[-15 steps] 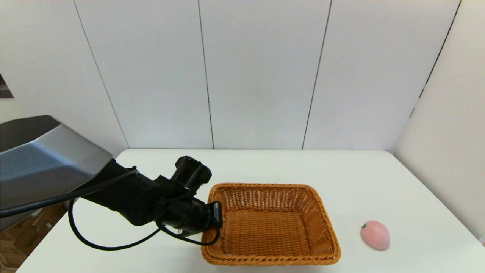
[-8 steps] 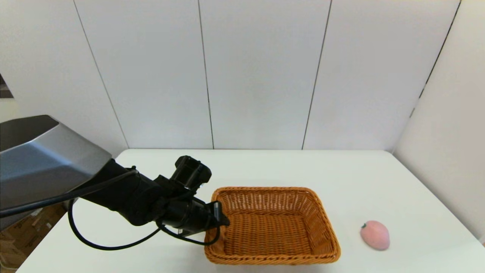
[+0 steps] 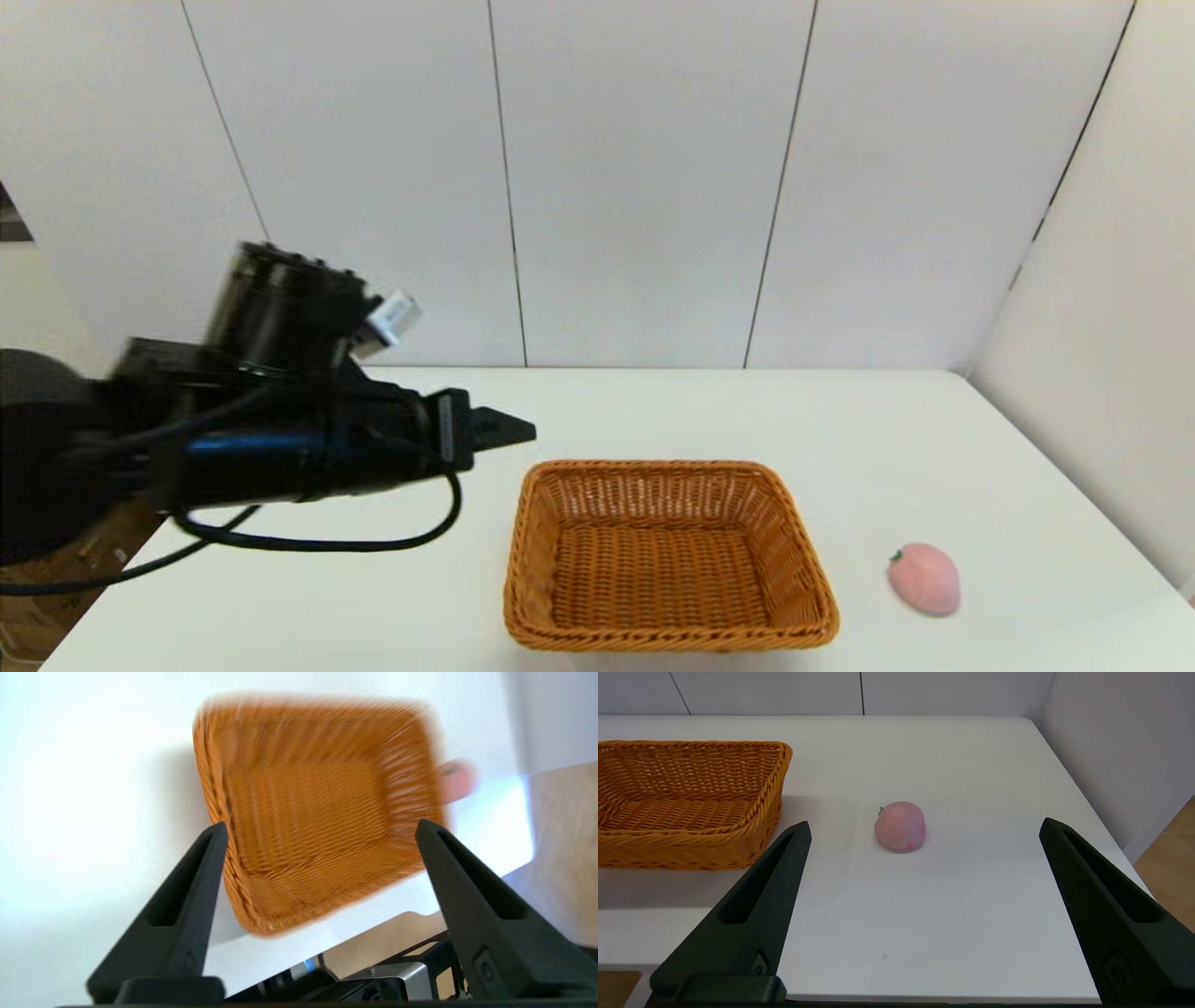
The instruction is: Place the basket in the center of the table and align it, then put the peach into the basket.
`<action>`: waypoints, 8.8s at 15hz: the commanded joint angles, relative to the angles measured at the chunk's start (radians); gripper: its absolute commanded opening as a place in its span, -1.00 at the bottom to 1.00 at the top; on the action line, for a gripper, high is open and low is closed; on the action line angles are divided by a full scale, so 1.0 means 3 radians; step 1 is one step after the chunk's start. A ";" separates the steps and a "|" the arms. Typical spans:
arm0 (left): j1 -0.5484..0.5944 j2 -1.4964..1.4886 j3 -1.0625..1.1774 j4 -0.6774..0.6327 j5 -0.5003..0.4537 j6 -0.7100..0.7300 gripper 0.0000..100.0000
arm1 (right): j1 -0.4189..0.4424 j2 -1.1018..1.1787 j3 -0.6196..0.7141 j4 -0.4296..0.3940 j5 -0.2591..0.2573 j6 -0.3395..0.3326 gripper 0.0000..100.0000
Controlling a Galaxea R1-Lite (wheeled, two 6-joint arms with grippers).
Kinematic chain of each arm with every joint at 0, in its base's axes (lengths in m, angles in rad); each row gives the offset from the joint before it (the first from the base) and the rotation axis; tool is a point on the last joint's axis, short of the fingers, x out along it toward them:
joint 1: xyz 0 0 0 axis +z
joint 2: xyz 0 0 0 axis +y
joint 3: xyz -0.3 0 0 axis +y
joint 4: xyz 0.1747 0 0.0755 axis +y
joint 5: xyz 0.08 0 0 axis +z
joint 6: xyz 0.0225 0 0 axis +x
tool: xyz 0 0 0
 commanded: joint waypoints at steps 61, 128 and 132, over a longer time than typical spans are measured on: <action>0.1866 -0.5008 0.2974 0.0042 0.0507 0.1644 1.00 | 0.0155 0.6457 -0.0921 -0.2610 -0.0306 -0.0070 -1.00; 0.1866 -0.5008 0.2969 0.0053 0.0507 0.1654 1.00 | -0.0019 -0.0001 -0.0323 0.0330 0.0088 -0.0259 1.00; 0.1866 -0.5008 0.2969 0.0053 0.0507 0.1654 1.00 | -0.0019 -0.0001 -0.0088 0.0223 0.0093 -0.0295 1.00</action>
